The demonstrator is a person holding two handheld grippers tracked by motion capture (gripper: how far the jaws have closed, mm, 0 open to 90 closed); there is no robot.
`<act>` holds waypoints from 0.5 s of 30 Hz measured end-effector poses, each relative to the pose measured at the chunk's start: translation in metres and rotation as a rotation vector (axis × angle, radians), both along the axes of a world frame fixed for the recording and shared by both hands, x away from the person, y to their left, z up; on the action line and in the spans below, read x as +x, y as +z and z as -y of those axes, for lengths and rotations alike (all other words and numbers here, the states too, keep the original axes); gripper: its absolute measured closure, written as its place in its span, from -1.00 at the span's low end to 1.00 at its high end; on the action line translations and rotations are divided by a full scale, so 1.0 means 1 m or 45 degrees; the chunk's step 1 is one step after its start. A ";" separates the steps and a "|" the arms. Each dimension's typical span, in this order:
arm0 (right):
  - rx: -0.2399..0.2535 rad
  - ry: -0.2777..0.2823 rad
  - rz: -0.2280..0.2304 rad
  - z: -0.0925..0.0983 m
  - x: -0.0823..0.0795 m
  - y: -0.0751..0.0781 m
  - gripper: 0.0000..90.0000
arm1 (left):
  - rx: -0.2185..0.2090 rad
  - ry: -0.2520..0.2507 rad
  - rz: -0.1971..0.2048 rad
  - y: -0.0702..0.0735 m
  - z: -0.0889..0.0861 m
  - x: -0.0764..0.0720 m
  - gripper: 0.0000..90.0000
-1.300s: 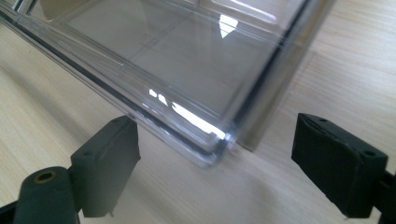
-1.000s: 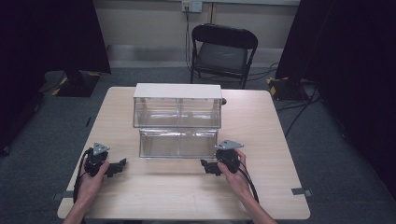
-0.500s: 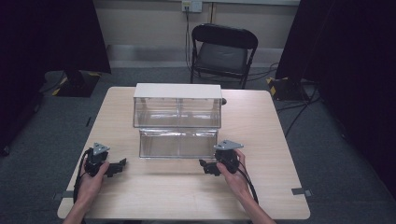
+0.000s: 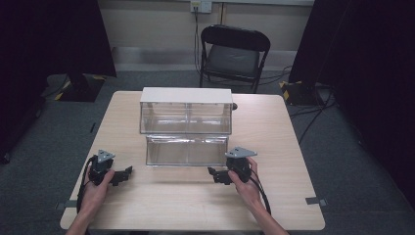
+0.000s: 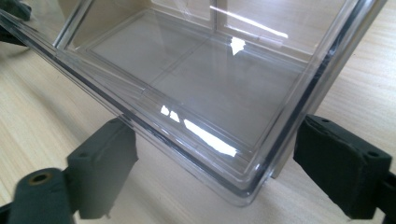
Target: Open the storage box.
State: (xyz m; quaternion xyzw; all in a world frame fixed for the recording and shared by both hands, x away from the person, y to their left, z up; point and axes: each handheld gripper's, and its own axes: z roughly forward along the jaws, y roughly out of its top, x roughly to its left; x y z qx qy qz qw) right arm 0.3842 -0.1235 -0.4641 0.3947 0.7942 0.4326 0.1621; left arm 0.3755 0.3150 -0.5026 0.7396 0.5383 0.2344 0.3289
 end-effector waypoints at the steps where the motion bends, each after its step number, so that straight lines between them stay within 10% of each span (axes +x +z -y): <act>1: 0.006 0.004 -0.001 0.000 0.000 0.001 -0.72 | -0.001 0.002 0.002 0.000 0.000 0.000 -0.73; 15: 0.012 0.010 -0.002 0.001 -0.002 0.003 -0.72 | 0.000 0.000 0.000 0.000 0.000 0.000 -0.73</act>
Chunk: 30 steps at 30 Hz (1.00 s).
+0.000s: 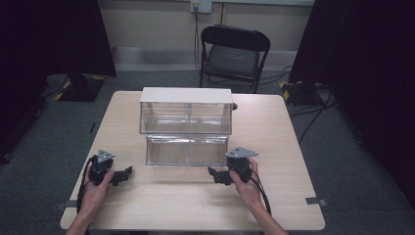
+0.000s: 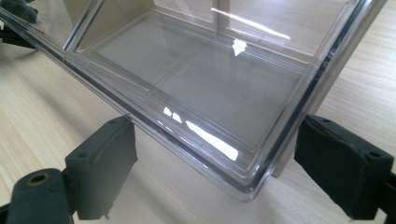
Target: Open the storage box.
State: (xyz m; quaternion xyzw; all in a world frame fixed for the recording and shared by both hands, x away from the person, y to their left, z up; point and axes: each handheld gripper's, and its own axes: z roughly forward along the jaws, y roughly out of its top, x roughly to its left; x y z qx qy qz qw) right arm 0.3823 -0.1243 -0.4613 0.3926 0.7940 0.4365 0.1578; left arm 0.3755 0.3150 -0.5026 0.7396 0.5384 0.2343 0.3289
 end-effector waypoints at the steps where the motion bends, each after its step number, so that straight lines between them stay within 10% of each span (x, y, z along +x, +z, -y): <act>1: -0.001 0.000 0.001 0.000 0.000 0.000 -0.72 | 0.000 0.000 0.000 0.000 0.000 0.000 -0.73; 30: 0.008 -0.008 0.013 0.001 -0.006 0.005 -0.69 | 0.000 0.000 0.000 0.000 0.000 0.000 -0.73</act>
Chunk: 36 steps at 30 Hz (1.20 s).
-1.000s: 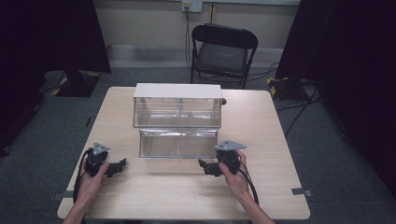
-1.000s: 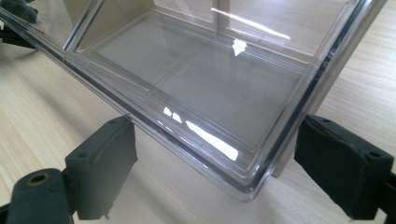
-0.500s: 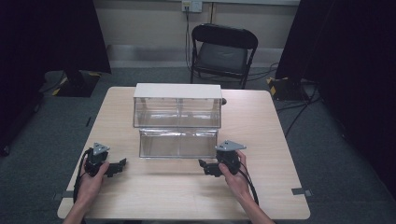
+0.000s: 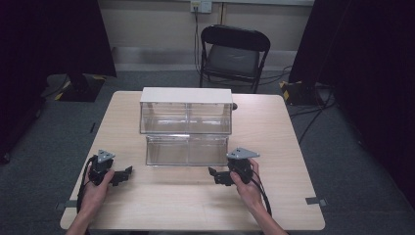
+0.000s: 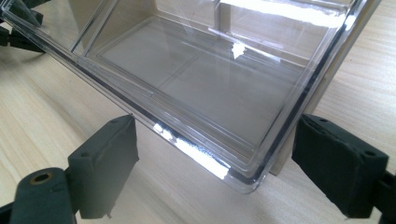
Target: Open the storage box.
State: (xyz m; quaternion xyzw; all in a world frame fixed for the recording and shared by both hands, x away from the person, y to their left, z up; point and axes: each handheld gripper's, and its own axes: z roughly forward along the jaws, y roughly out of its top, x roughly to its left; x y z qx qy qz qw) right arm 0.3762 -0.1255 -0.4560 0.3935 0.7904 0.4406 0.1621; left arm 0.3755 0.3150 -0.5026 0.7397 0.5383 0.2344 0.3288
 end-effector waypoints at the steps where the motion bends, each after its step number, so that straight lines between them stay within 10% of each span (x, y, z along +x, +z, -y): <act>1: 0.003 0.001 0.000 0.000 0.000 0.000 -0.69 | 0.000 0.000 0.000 0.000 0.000 0.000 -0.73; 36: -0.010 0.003 0.061 0.000 -0.007 0.013 -0.69 | 0.000 0.000 0.000 0.000 0.000 0.000 -0.73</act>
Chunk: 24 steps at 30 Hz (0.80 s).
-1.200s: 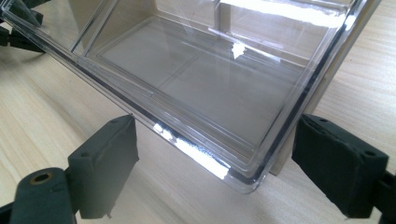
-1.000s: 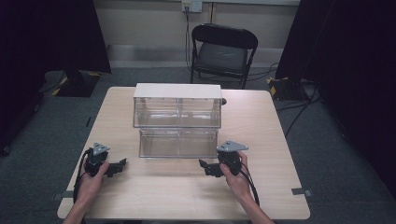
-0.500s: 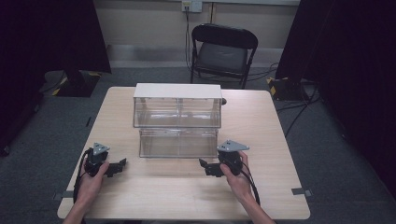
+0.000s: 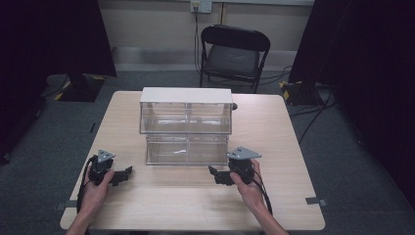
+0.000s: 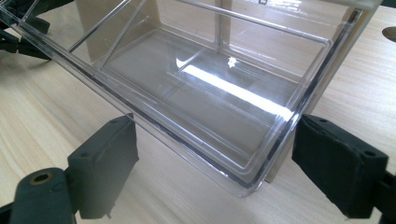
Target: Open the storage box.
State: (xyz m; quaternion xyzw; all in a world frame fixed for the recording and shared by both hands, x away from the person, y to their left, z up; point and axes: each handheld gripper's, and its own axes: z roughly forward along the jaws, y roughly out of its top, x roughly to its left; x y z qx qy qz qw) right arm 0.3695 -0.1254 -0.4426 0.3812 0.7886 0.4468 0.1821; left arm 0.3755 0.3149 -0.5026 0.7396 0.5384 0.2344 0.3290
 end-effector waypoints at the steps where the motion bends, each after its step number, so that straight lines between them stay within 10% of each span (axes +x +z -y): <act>1: -0.003 0.000 0.008 0.000 0.000 0.000 -0.69 | 0.001 0.002 0.002 0.000 0.000 0.000 -0.73; 24: 0.035 0.014 0.009 0.005 0.000 0.003 -0.69 | 0.000 0.000 0.000 0.000 0.000 0.000 -0.73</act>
